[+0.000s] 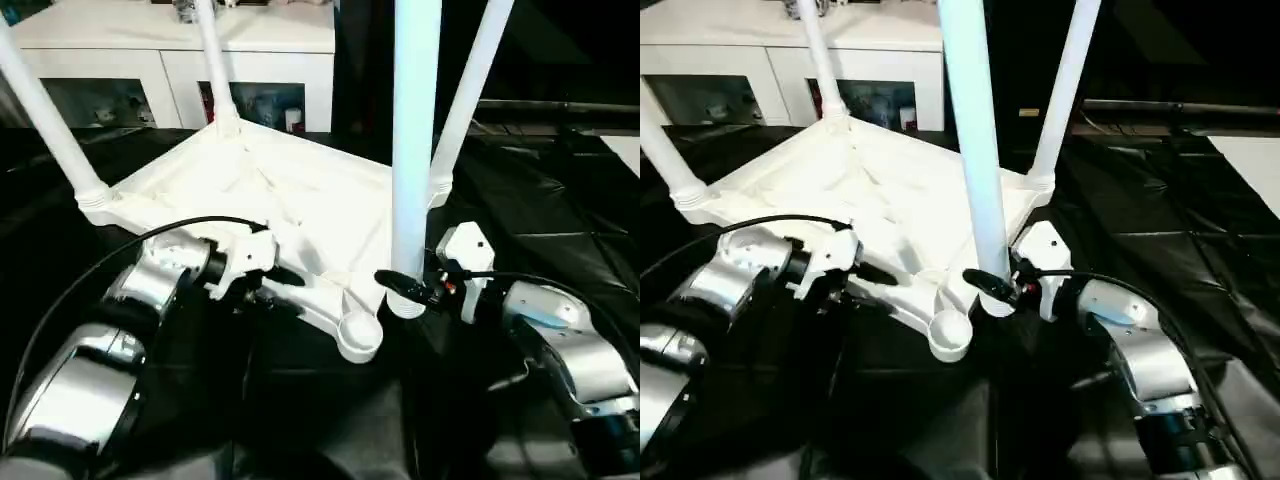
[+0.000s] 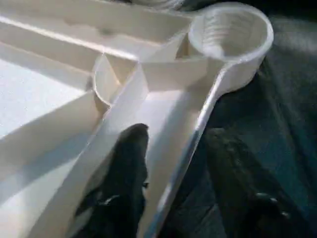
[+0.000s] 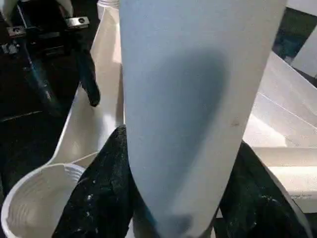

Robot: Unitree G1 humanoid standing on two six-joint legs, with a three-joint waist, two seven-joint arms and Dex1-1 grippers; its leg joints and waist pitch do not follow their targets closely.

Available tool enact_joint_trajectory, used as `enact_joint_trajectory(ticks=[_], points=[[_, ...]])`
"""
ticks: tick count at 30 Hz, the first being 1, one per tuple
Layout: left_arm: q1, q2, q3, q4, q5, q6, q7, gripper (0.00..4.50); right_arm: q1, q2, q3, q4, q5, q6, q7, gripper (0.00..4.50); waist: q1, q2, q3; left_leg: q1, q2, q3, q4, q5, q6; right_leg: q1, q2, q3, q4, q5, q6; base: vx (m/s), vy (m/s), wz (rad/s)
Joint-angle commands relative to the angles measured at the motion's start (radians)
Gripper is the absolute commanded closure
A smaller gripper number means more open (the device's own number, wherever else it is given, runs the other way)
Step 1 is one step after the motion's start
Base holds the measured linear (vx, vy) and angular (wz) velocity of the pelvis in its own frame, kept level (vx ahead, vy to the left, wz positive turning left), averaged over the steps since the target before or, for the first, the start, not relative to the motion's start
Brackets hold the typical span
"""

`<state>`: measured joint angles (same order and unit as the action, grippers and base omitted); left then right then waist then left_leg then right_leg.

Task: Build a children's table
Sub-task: Rotate table base

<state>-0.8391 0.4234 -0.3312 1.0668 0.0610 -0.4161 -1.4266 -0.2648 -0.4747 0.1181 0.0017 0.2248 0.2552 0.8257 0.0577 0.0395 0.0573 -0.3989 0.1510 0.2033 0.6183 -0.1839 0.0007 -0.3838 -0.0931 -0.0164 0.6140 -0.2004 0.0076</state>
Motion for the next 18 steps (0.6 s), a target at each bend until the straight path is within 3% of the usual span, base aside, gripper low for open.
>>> enact_joint_trajectory(ticks=[1, 3, 5, 6, 7, 8, 10, 11, 13, 14, 18], points=[[-0.029, 0.003, -0.024, 0.022, 0.037, -0.027, -0.025, 2.72, 0.006, -0.011, -0.016, -0.034, 0.005, 0.004, 0.012, 2.67, 0.001, 0.013, -0.077, 0.038, 0.076, -0.038, -0.091, -0.258, -0.006, 0.030, -0.060, 0.023, -0.053, -0.004, -0.290, 0.000, 0.000, 0.00], [-0.056, 0.002, -0.050, 0.048, 0.068, -0.043, -0.029, 2.81, 0.013, -0.018, -0.025, -0.042, 0.004, 0.004, 0.005, 2.67, 0.001, 0.013, -0.080, 0.039, 0.075, -0.036, -0.086, -0.237, 0.012, 0.032, -0.061, 0.022, -0.052, 0.033, -0.305, 0.000, 0.000, 0.00], [-0.075, -0.002, -0.063, 0.060, 0.080, -0.044, -0.031, 3.06, 0.021, -0.020, -0.029, -0.050, 0.003, 0.005, -0.004, 2.67, 0.005, 0.026, -0.079, 0.036, 0.076, -0.035, -0.084, -0.218, 0.031, 0.033, -0.062, 0.020, -0.051, 0.047, -0.317, 0.000, 0.000, 0.00], [-0.075, -0.002, -0.063, 0.060, 0.080, -0.044, -0.031, 3.15, 0.021, -0.020, -0.029, -0.050, 0.003, 0.005, -0.004, 2.67, 0.006, 0.023, -0.078, 0.038, 0.077, -0.034, -0.085, -0.226, 0.032, 0.032, -0.062, 0.020, -0.054, 0.036, -0.317, 0.000, 0.000, 0.00], [-0.083, -0.005, -0.066, 0.068, 0.085, -0.045, -0.034, 3.18, 0.026, -0.019, -0.030, -0.056, 0.004, 0.006, -0.008, 2.67, 0.004, 0.022, -0.077, 0.036, 0.077, -0.034, -0.087, -0.238, 0.031, 0.034, -0.061, 0.020, -0.056, 0.013, -0.318, 0.000, 0.000, 0.00], [-0.098, -0.009, -0.078, 0.082, 0.103, -0.050, -0.033, 3.23, 0.038, -0.015, -0.029, -0.067, 0.003, 0.008, -0.019, 2.67, 0.003, 0.033, -0.075, 0.038, 0.077, -0.036, -0.089, -0.259, 0.023, 0.033, -0.061, 0.019, -0.058, -0.017, -0.317, 0.000, 0.000, 0.00], [-0.105, -0.011, -0.081, 0.094, 0.113, -0.057, -0.031, 3.50, 0.042, -0.013, -0.027, -0.072, 0.001, 0.010, -0.022, 2.67, 0.001, 0.029, -0.074, 0.039, 0.076, -0.035, -0.089, -0.285, 0.015, 0.032, -0.062, 0.021, -0.062, -0.063, -0.314, 0.000, 0.000, 0.00], [-0.114, -0.014, -0.087, 0.109, 0.127, -0.064, -0.029, 3.60, 0.049, -0.011, -0.025, -0.082, -0.003, 0.012, -0.029, 2.67, -0.001, 0.038, -0.071, 0.039, 0.076, -0.036, -0.092, -0.305, 0.006, 0.031, -0.062, 0.021, -0.068, -0.098, -0.308, 0.000, 0.000, 0.00], [-0.118, -0.017, -0.089, 0.120, 0.136, -0.068, -0.028, 3.70, 0.054, -0.012, -0.027, -0.090, -0.002, 0.016, -0.035, 2.67, -0.004, 0.039, -0.070, 0.039, 0.075, -0.037, -0.092, -0.313, 0.000, 0.032, -0.062, 0.023, -0.071, -0.123, -0.303, 0.000, 0.000, 0.00], [-0.120, -0.017, -0.098, 0.129, 0.153, -0.070, -0.024, 3.94, 0.059, -0.014, -0.029, -0.101, -0.001, 0.022, -0.041, 2.67, -0.004, 0.044, -0.071, 0.039, 0.076, -0.038, -0.092, -0.310, 0.001, 0.032, -0.062, 0.023, -0.072, -0.130, -0.296, 0.000, 0.000, 0.00], [-0.116, -0.015, -0.135, 0.161, 0.210, -0.076, 0.021, 4.16, 0.071, -0.016, -0.043, -0.121, 0.001, 0.032, -0.057, 2.67, -0.013, 0.044, -0.073, 0.034, 0.074, -0.040, -0.090, -0.281, 0.021, 0.034, -0.064, 0.023, -0.072, -0.130, -0.289, 0.000, 0.000, 0.00]])
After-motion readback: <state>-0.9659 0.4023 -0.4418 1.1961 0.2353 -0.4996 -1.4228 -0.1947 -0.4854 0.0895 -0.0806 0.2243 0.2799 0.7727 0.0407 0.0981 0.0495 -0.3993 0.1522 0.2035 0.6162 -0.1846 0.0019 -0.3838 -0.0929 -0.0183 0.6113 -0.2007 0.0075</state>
